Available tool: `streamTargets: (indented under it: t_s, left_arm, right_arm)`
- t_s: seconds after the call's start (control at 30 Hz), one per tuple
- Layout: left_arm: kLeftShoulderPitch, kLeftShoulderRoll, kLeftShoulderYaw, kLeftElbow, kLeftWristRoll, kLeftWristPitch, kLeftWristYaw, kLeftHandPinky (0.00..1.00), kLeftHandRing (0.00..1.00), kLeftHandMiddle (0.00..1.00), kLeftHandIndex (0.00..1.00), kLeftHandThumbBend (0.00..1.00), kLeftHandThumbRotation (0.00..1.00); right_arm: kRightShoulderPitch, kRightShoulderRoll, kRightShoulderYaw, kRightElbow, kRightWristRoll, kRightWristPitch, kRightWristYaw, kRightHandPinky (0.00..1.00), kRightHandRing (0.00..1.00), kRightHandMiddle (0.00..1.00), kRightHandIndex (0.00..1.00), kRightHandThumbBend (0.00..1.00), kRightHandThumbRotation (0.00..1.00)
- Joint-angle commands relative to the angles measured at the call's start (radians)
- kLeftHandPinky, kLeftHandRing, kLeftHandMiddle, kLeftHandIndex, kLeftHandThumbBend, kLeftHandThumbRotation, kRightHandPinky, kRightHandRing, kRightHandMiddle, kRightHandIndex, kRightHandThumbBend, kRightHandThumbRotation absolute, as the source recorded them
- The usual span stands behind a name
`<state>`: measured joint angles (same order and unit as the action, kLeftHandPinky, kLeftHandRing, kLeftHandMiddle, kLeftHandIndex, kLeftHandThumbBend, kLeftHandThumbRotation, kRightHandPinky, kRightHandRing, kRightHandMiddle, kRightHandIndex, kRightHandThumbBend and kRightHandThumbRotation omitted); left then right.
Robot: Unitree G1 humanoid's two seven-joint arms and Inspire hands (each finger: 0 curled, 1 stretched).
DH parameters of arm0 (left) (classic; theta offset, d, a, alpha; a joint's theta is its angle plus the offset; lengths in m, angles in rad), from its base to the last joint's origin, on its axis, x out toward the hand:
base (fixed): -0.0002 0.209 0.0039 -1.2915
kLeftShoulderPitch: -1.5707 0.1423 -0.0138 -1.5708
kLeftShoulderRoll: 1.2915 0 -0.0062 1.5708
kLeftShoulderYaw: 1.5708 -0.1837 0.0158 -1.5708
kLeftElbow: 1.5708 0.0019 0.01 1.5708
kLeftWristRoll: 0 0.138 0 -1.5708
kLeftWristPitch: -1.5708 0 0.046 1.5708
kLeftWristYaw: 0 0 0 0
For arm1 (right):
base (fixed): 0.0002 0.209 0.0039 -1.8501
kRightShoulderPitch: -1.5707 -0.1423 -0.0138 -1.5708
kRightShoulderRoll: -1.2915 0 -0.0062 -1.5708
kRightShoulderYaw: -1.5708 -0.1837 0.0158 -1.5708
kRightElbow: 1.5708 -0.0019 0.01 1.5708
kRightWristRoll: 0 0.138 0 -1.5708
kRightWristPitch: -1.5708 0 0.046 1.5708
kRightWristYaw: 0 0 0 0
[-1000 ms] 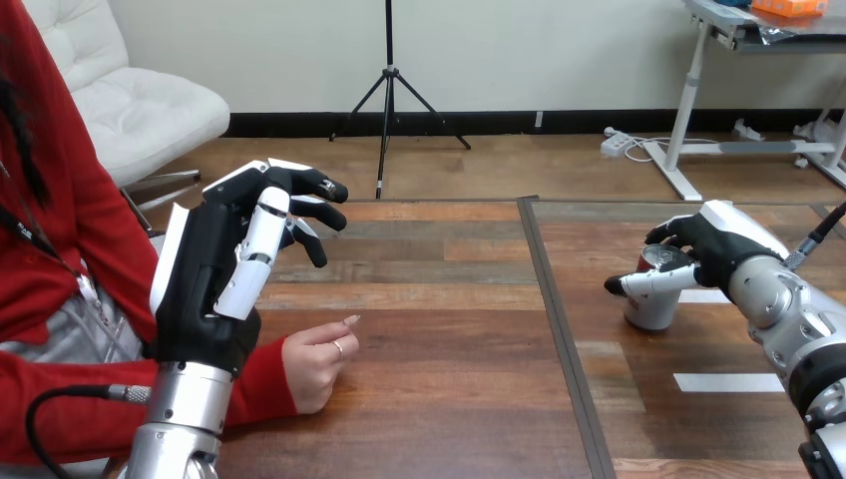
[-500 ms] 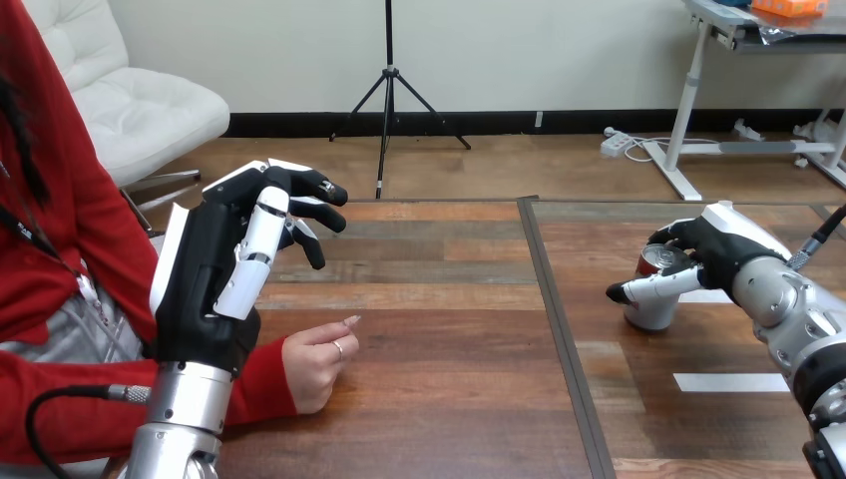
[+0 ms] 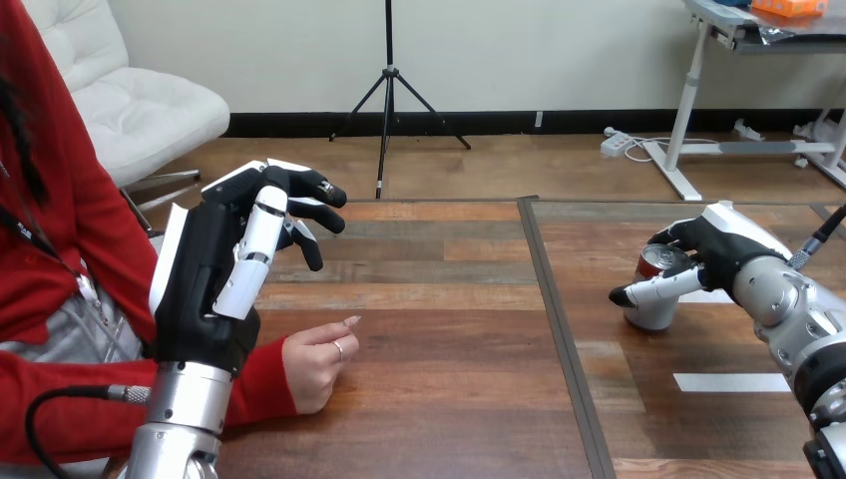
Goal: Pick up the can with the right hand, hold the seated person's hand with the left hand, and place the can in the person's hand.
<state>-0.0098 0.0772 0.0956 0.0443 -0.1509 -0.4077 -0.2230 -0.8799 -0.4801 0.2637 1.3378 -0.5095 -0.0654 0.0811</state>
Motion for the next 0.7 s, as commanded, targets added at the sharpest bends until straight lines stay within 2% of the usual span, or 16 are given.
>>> streamTargets:
  t_s: [0.0,0.33,0.67]
  left_arm:
    - [-0.053,0.014,0.002,-0.034,0.004,-0.017,0.004,0.21,0.47,0.53,0.46,0.04,0.7]
    - [-0.053,0.015,0.004,-0.036,0.004,-0.014,0.006,0.21,0.46,0.52,0.45,0.02,0.7]
    - [-0.054,0.016,0.003,-0.039,0.002,-0.012,0.006,0.21,0.45,0.52,0.45,0.01,0.7]
  right_arm:
    - [-0.106,-0.029,-0.003,-0.026,0.004,-0.006,-0.009,0.69,0.79,0.82,0.78,0.81,0.27]
    - [-0.103,-0.03,-0.009,-0.026,0.009,-0.015,-0.022,0.6,0.68,0.74,0.73,0.73,0.15]
    - [-0.1,-0.029,-0.014,-0.027,0.01,-0.018,-0.048,0.5,0.56,0.61,0.64,0.62,0.02]
